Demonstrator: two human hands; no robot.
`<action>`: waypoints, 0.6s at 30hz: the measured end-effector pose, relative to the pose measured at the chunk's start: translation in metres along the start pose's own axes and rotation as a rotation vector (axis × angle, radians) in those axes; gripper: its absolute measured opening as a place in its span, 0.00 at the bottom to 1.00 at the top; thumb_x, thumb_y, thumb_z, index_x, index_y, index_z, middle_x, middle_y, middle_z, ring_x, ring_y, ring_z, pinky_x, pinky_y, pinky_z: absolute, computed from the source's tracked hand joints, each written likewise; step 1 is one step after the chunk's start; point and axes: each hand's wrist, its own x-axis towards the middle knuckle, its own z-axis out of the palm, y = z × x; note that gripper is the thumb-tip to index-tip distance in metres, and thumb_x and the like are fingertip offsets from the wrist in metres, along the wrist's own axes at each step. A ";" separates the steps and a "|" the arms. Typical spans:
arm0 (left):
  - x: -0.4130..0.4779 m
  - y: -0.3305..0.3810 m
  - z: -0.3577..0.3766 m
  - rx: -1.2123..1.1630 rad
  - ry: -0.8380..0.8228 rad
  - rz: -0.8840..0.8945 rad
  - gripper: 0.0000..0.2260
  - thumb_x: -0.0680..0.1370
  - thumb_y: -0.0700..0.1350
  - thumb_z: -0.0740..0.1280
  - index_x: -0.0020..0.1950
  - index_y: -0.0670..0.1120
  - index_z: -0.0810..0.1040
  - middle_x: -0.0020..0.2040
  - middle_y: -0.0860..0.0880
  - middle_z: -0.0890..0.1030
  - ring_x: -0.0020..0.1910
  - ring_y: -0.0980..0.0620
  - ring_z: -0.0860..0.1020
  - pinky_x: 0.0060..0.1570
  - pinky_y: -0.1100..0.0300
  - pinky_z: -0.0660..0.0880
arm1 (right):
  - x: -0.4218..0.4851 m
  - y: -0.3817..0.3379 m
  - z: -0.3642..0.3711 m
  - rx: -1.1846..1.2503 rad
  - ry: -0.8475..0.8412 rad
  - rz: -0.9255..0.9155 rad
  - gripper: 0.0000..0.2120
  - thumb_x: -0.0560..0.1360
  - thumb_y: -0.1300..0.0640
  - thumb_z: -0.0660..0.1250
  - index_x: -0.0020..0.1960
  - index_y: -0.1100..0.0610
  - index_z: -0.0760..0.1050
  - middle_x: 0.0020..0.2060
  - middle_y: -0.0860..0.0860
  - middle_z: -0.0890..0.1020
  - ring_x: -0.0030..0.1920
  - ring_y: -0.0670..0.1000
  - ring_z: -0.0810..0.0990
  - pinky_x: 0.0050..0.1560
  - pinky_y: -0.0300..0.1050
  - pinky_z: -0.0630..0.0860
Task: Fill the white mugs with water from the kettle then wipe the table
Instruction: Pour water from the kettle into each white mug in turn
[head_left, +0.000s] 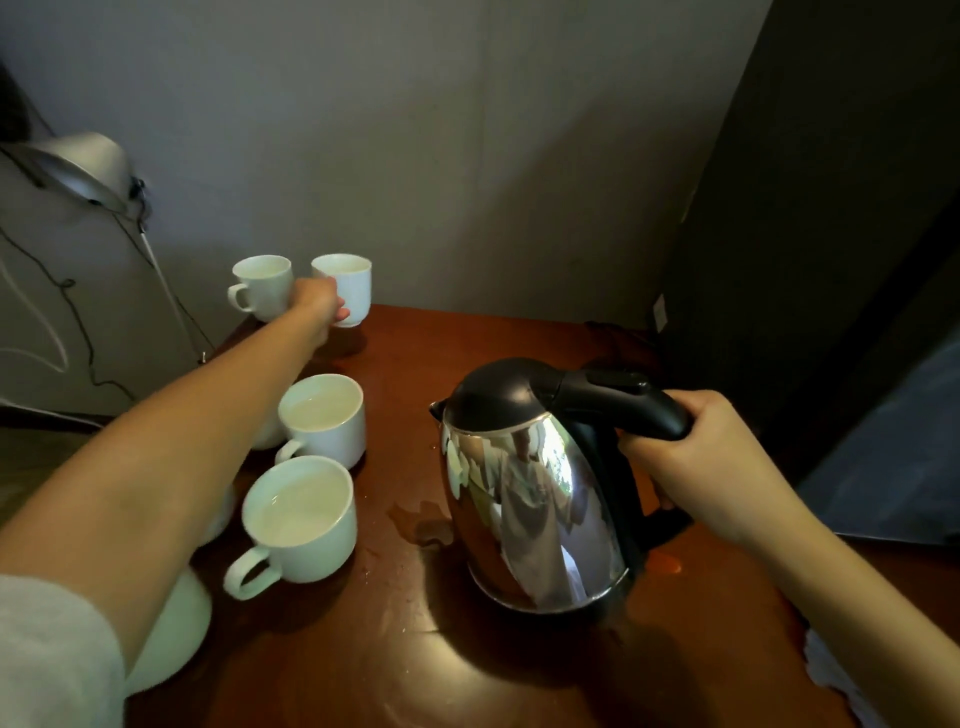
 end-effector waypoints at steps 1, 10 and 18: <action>-0.013 0.007 -0.004 -0.028 -0.034 0.033 0.11 0.77 0.37 0.56 0.56 0.37 0.73 0.32 0.45 0.71 0.15 0.57 0.70 0.27 0.63 0.68 | 0.000 0.000 0.000 -0.007 0.007 -0.009 0.05 0.69 0.68 0.66 0.39 0.59 0.77 0.18 0.49 0.72 0.20 0.43 0.70 0.23 0.37 0.66; -0.182 0.052 -0.089 -0.205 -0.414 0.153 0.14 0.80 0.43 0.58 0.35 0.43 0.68 0.32 0.47 0.70 0.23 0.55 0.72 0.29 0.65 0.68 | -0.024 0.007 -0.003 0.077 0.020 -0.040 0.11 0.71 0.69 0.66 0.39 0.53 0.76 0.20 0.44 0.76 0.22 0.41 0.74 0.24 0.30 0.68; -0.324 -0.005 -0.144 -0.138 -0.417 0.223 0.13 0.80 0.39 0.56 0.35 0.41 0.69 0.29 0.47 0.72 0.28 0.55 0.72 0.28 0.63 0.69 | -0.051 0.019 -0.021 0.164 0.140 -0.024 0.12 0.69 0.72 0.67 0.39 0.55 0.78 0.27 0.53 0.76 0.28 0.48 0.73 0.30 0.39 0.69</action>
